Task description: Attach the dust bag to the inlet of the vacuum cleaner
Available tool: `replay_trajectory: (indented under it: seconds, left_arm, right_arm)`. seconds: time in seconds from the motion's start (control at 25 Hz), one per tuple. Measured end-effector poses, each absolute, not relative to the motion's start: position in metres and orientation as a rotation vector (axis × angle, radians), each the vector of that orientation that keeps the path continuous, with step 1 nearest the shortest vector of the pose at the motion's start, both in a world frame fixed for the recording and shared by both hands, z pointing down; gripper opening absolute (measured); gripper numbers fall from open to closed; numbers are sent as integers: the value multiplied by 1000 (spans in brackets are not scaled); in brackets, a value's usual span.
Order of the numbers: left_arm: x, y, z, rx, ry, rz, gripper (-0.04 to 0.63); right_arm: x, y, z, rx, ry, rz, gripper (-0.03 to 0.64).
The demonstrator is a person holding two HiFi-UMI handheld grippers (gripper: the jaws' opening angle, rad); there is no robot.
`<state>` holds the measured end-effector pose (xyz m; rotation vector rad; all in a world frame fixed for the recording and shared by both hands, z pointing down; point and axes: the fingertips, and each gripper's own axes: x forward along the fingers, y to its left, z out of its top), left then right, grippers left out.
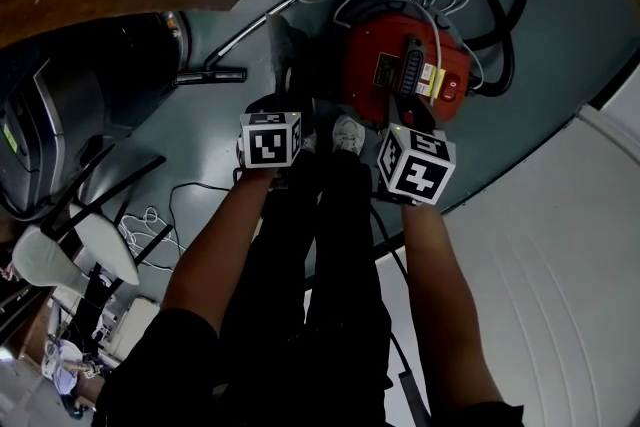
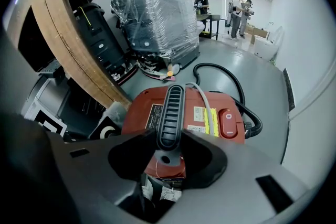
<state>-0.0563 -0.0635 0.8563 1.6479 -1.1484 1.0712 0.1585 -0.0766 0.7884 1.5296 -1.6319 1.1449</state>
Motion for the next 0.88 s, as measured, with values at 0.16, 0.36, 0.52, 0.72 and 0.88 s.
replay_trajectory:
  seconds: [0.16, 0.36, 0.52, 0.72, 0.88]
  left_arm:
    - [-51, -62, 856, 1704, -1105, 1149, 21]
    - [-47, -61, 857, 1774, -1010, 1175, 23]
    - [-43, -58, 856, 1739, -943, 1132, 32]
    - [-43, -54, 862, 1663, -923, 975, 34]
    - [-37, -52, 869, 1774, -833, 1116, 34]
  right_arm:
    - [158, -77, 789, 1526, -1638, 1143, 140]
    - [158, -77, 789, 1530, -1638, 1143, 140]
    - [158, -77, 788, 1541, -1637, 1127, 141]
    - [158, -77, 789, 1543, -1635, 1124, 141]
    - [158, -77, 789, 1528, -1645, 1128, 141]
